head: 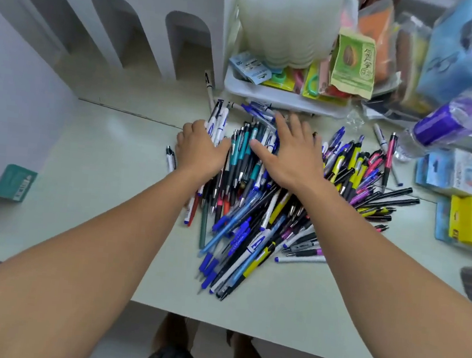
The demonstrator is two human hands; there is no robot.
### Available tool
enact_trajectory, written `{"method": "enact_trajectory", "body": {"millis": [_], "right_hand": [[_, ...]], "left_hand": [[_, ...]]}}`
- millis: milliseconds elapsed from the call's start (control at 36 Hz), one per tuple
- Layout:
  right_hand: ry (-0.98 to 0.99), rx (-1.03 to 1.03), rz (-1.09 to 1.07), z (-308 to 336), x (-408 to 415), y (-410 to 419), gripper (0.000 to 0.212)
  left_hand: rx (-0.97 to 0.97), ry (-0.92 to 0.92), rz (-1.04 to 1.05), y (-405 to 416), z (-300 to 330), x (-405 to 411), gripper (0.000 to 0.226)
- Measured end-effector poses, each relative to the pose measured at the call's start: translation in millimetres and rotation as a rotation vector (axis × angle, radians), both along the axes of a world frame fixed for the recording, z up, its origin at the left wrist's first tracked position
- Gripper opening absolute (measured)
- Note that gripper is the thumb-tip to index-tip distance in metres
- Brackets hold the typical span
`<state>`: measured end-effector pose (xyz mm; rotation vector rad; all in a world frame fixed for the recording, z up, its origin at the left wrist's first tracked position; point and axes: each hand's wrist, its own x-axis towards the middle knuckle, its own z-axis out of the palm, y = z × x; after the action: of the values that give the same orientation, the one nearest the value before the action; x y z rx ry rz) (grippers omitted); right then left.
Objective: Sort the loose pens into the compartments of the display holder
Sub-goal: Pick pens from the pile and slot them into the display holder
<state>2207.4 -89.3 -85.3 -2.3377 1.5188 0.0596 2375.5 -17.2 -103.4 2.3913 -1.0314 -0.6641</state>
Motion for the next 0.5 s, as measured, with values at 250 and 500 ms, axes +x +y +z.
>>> {"method": "enact_trajectory", "body": {"millis": [250,500], "right_hand": [[0.069,0.031,-0.127,-3.9,22.2,-28.6,0.096],[0.067,0.032,-0.159,-11.3,32.7,-23.3,0.083]], "left_hand": [[-0.079,-0.022,-0.042,-17.0,4.4,41.0,0.07],[0.094,-0.029,0.124,-74.8,-2.1,37.8,0.059]]}}
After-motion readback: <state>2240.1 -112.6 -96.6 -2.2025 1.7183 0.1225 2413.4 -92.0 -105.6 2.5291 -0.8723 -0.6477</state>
